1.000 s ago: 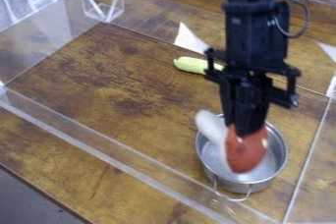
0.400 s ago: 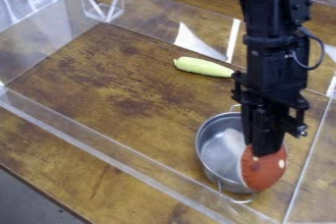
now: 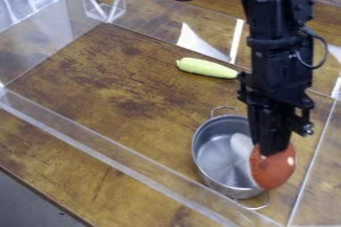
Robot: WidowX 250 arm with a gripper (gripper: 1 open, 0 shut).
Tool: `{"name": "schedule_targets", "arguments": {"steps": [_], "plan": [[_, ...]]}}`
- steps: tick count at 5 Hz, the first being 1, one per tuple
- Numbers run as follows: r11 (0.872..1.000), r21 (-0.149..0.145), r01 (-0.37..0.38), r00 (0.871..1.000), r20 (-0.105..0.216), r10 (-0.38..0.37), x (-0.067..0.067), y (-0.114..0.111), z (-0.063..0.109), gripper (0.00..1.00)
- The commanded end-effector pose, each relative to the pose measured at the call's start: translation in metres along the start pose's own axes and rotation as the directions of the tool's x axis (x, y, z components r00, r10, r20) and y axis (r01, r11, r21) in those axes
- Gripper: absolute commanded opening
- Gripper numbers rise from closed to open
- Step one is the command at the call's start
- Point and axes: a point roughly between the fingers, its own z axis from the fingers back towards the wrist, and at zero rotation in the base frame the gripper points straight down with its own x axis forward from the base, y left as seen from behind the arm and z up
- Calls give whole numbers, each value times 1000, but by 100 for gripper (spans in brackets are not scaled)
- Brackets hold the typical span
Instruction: Put the mushroom in the silver pot
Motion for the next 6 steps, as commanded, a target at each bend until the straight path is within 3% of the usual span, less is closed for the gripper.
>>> {"name": "schedule_targets", "arguments": {"steps": [1,2,3,5,6], "plan": [[1000,11,8,998,67,-8,2,12,17,100],[1000,8,11,997,81,-11,6,22,14,100],[1000,2,16,997,74,-16,10,30,6,100],[1000,5,12,997,75,-13,2,26,11,100],[1000,7,5,997,72,-6,6,36,6,100]]}}
